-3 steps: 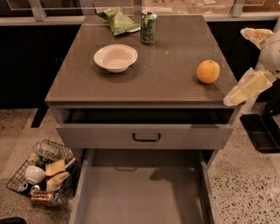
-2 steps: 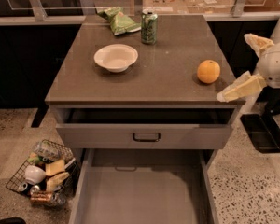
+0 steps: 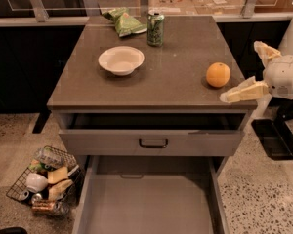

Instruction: Place orange into middle drawer

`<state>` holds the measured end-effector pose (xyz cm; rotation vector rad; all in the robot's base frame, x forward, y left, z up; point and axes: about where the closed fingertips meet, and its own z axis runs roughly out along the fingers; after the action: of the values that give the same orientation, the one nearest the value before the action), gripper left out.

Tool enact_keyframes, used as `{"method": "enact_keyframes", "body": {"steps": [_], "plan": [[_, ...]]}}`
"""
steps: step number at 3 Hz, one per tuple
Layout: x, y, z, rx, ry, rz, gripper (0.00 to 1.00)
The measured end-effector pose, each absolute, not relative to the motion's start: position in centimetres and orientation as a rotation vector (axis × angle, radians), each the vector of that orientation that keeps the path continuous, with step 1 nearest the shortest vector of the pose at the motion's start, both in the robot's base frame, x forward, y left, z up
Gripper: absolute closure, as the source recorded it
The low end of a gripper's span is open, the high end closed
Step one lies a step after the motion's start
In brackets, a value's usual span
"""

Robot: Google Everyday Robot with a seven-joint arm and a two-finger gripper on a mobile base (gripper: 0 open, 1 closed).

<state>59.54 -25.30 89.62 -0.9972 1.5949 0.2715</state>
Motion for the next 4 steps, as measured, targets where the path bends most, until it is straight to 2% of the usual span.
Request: {"method": "enact_keyframes", "body": {"steps": [1, 4], "plan": [[59.5, -25.3, 89.6, -1.000, 1.595, 0.270, 0.00], [64.2, -18.9, 85.6, -0.736, 1.433, 0.577, 0.00]]}}
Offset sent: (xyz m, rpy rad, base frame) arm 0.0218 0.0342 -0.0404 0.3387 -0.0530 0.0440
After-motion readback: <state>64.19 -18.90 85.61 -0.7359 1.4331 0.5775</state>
